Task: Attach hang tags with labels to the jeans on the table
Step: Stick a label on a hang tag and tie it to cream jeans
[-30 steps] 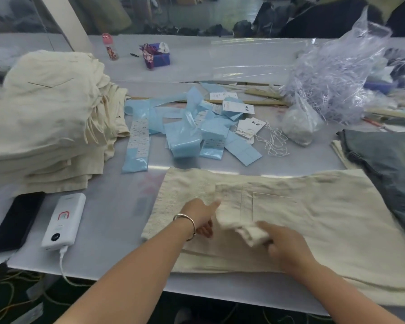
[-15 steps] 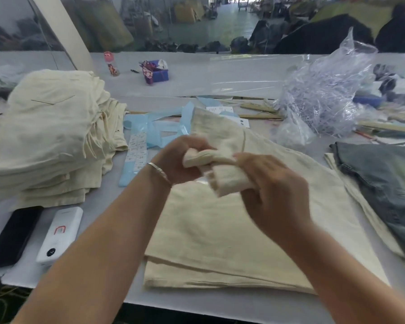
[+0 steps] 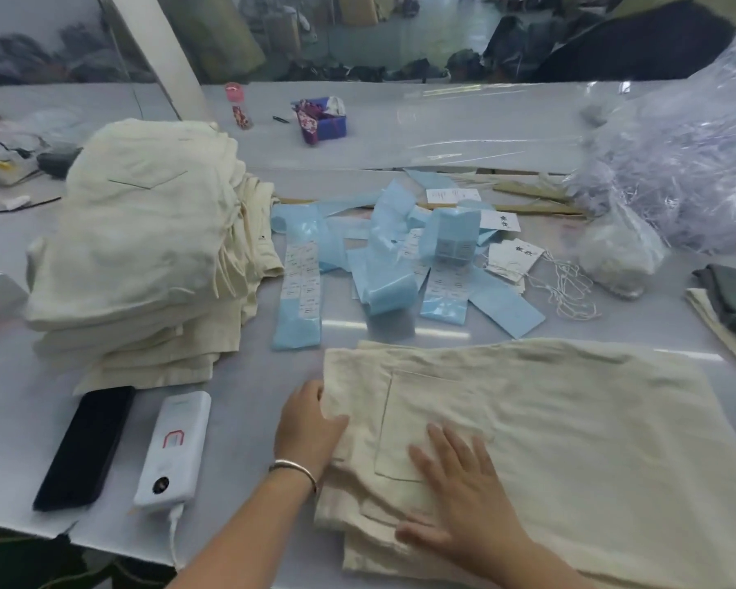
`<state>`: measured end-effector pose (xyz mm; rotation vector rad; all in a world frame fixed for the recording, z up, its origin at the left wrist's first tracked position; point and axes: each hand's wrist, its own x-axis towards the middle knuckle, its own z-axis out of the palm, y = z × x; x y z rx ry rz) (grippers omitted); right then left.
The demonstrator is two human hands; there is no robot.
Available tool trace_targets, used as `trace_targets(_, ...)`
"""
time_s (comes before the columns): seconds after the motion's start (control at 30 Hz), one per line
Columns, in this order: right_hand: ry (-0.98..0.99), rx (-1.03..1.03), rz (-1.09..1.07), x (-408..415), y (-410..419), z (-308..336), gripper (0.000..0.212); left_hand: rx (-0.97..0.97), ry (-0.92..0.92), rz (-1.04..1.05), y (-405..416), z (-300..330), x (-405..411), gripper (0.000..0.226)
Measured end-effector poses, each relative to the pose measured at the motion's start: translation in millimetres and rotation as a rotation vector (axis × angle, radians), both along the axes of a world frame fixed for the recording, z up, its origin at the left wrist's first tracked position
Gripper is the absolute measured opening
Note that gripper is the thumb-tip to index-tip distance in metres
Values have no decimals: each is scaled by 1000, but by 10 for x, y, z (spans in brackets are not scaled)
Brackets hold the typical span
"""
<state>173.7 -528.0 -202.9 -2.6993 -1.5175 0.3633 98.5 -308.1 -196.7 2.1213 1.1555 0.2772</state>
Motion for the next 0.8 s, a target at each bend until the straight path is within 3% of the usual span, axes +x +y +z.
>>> trace_targets(0.07,-65,106,-1,-69,151,-46,95,42,-85,-4,28,8,-2,23)
trace_targets(0.17,-165,317,1,-206,418,-60,101,-476,-296,-57,79,142,31,30)
trace_targets(0.23,-51,461,-100,-280,602,21,84,-794,-397,-108,83,236,38,27)
trace_targets(0.27,70,561,-197,-286,670,68,65,-824,-386,-180,79,249,26,31)
trace_targets(0.33,325,735,-415,-226,742,137,31,-712,-322,-340,44,217,-23,46)
trace_targets(0.47,930,949,-825,146,674,176,26,-297,-336,-359,-2,113,-57,50)
trace_targets(0.57,1251,905,-953,340,634,229,18,-269,-383,-342,-31,89,-67,42)
trace_targets(0.63,1348,865,-936,405,604,263,26,-296,-411,-410,-79,128,-40,27)
trace_targets(0.7,1420,823,-879,432,595,339,19,-288,-367,-492,-147,204,25,24)
trace_targets(0.8,1287,754,-833,460,656,432,14,-161,-309,-628,-233,254,115,29)
